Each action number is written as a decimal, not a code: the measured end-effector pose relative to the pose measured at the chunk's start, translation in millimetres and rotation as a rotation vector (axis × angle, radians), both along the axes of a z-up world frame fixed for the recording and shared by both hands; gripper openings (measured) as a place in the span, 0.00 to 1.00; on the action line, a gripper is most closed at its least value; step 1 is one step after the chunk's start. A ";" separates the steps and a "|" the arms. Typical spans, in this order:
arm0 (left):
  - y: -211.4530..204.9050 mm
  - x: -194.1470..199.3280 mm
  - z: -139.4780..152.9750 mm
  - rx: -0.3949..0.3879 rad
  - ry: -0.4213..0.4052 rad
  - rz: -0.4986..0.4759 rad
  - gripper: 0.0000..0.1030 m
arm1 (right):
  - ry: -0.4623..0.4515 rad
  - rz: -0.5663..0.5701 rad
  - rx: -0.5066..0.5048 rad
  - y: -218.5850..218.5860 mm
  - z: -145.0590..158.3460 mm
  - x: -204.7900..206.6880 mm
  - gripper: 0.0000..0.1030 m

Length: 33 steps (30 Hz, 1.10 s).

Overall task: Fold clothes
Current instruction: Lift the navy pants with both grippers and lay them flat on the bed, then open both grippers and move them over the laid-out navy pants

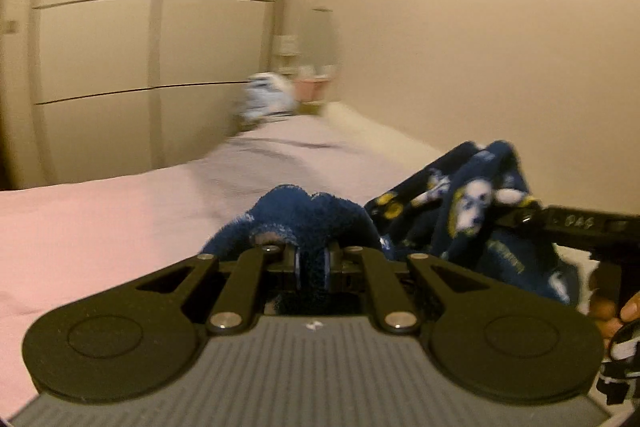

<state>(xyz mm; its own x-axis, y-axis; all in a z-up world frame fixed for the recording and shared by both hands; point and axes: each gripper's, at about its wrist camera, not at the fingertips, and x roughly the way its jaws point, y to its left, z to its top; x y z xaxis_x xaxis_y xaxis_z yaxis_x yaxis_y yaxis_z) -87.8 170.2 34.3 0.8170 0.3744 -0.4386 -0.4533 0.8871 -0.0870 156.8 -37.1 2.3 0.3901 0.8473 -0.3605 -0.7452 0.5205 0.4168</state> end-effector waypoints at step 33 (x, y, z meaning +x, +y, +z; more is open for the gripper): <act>-137.2 -210.7 -163.4 -0.333 0.604 0.565 0.28 | 0.033 0.506 -0.782 -23.7 -157.6 -223.9 0.75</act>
